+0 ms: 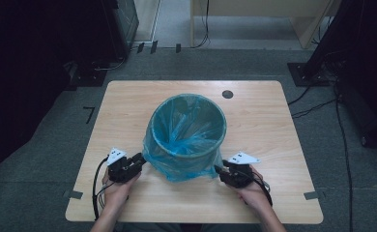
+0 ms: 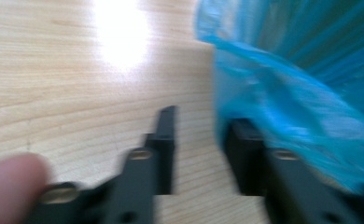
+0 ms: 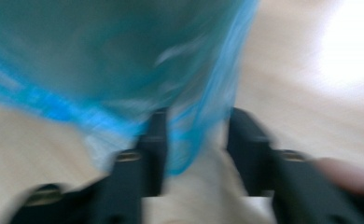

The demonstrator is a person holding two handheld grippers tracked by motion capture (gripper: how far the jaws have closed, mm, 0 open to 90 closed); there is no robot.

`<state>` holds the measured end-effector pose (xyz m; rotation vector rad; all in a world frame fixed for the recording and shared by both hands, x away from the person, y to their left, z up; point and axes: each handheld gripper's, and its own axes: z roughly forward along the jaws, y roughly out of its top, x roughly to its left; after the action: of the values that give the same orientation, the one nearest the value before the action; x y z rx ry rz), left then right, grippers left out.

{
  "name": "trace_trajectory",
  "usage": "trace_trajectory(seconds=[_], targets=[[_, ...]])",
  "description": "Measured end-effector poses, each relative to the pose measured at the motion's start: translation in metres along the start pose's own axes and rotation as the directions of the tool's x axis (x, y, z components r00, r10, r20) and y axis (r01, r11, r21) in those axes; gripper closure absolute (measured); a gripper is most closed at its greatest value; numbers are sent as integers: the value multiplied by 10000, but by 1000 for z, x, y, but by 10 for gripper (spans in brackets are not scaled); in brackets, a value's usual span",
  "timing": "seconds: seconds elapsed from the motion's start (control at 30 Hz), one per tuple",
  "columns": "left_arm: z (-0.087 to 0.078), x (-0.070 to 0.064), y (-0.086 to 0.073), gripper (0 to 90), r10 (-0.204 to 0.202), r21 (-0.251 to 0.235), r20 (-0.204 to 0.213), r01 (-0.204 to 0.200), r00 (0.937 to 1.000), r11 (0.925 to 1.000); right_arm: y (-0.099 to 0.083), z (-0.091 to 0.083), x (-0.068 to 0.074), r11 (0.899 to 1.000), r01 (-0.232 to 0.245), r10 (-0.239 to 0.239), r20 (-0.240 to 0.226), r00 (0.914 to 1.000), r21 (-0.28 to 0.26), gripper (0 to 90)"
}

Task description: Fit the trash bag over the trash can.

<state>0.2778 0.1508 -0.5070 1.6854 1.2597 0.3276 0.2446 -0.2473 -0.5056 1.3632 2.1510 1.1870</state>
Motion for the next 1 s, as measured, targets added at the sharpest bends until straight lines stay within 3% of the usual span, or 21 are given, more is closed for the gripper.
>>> trace_trajectory(seconds=[0.03, 0.1, 0.23, 0.37, 0.4, 0.5, 0.6, 0.67, 0.7, 0.73, 0.8, 1.0], targets=[[-2, 2, 1, 451, -17, -16, 248, 18, 9997, 10000, 2, -5, -5, 9992, -198, 194, -126, 9997, -347, 386], [-6, 4, 4, 356, 188, -221, 505, -177, 9985, 9996, 5, -15, -13, 9953, -548, 508, -511, 9974, -800, 322], [-17, 12, 6, 261, 288, -635, 682, -245, 9973, 9977, 6, -41, -28, 9840, -137, -37, -968, 9953, -1778, 264], [-22, 18, 7, 243, 344, -634, 502, -312, 9981, 9975, 5, -51, -34, 9787, -82, -152, -1120, 9936, -2052, 246], [-24, 22, 7, 224, 347, -587, 408, -323, 9986, 9978, 6, -58, -38, 9722, -45, -223, -1113, 9935, -2341, 232], [-27, 27, 8, 188, 360, -552, 379, -339, 9986, 9979, 7, -64, -42, 9663, -83, -184, -1015, 9947, -2574, 231], [-28, 31, 8, 180, 764, -45, 498, -763, 9958, 9971, 7, -65, -43, 9661, -29, -194, -841, 9963, -2580, 237], [-28, 31, 6, 173, 1452, 350, 365, -1465, 9887, 9886, 7, -64, -43, 9674, 162, -317, -572, 9979, -2526, 282], [-27, 31, 5, 174, 1648, 536, 469, -1672, 9852, 9845, 7, -63, -41, 9651, 385, -467, -256, 9986, -2590, 341], [-27, 30, 4, 174, 1883, 751, 574, -1923, 9804, 9785, 7, -63, -41, 9651, 385, -467, -256, 9986, -2590, 341], [-27, 28, 3, 174, 2303, 950, 585, -2351, 9714, 9673, 8, -63, -38, 9618, 511, -546, -55, 9985, -2688, 435], [-30, 37, 1, 162, 1935, 1316, 215, -1947, 9809, 9720, 15, -63, -34, 9547, 830, -905, -131, 9958, -2857, 713]])
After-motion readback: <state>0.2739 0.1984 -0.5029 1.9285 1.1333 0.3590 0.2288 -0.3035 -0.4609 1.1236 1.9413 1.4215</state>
